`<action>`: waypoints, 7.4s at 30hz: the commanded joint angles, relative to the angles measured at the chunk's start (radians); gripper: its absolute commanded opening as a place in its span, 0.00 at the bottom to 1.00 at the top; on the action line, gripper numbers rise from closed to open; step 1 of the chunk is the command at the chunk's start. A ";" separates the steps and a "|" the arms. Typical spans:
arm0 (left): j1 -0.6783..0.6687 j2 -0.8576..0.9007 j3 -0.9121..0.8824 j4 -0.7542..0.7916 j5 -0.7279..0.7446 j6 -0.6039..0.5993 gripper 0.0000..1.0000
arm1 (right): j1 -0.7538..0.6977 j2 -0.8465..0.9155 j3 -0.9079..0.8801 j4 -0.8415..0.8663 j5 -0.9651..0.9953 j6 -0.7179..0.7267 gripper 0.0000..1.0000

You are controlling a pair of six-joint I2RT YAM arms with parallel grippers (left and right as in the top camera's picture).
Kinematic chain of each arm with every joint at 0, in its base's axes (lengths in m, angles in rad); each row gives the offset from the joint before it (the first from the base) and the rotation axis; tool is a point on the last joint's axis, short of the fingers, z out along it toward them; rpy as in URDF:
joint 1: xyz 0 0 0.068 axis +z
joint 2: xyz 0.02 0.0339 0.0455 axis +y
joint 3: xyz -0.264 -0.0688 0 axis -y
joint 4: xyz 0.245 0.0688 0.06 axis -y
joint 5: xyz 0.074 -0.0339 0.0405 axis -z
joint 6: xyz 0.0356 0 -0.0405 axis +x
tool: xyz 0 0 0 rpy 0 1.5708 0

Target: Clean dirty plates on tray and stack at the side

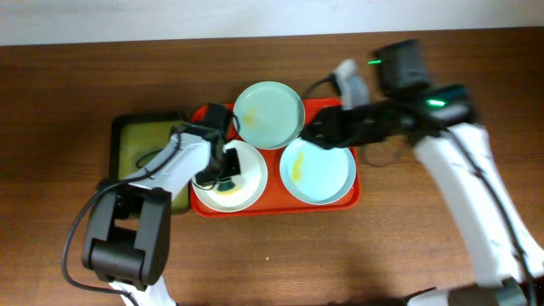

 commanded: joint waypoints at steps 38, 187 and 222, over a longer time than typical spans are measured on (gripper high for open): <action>0.043 0.015 -0.003 0.012 0.077 0.018 0.00 | 0.241 0.544 -0.158 0.505 0.257 0.071 0.36; 0.018 -0.021 -0.037 0.024 -0.513 0.092 0.00 | 0.240 0.544 -0.182 0.520 0.274 0.070 0.04; 0.014 -0.245 -0.151 0.113 -0.407 0.040 0.00 | 0.240 0.544 -0.182 0.524 0.274 0.071 0.04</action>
